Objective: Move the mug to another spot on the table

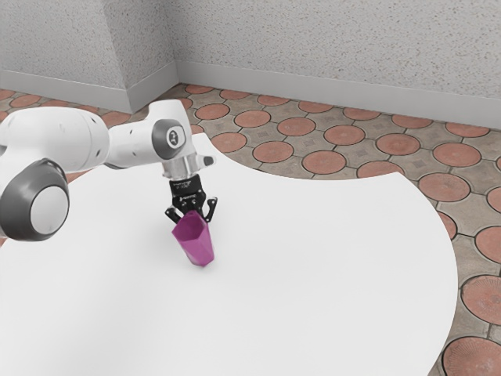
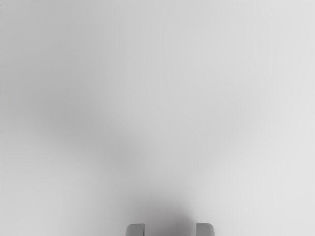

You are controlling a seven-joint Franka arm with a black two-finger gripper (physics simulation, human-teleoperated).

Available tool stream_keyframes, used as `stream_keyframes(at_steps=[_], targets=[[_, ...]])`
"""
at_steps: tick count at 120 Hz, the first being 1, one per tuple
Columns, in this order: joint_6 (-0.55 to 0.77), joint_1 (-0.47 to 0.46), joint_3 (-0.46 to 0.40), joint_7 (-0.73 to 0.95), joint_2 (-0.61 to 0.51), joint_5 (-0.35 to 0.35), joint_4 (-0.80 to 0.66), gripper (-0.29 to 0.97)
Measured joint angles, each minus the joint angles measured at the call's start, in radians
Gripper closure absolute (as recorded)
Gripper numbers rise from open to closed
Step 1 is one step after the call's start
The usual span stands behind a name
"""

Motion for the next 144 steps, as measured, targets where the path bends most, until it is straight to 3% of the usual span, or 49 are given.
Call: stream_keyframes(at_steps=[7,32,53,104,124,144], targets=[[0.000,0.000,0.000,0.000,0.000,0.000,0.000,0.73],[0.007,0.000,-0.001,0.010,0.007,-0.012,0.000,0.30],[0.026,0.000,0.004,0.032,0.008,-0.001,0.001,0.13],[0.060,0.003,0.005,0.087,-0.042,0.072,0.061,0.02],[0.019,0.007,-0.050,0.104,-0.202,0.118,-0.023,0.01],[-0.007,0.007,-0.096,0.133,-0.459,0.183,-0.200,0.00]])
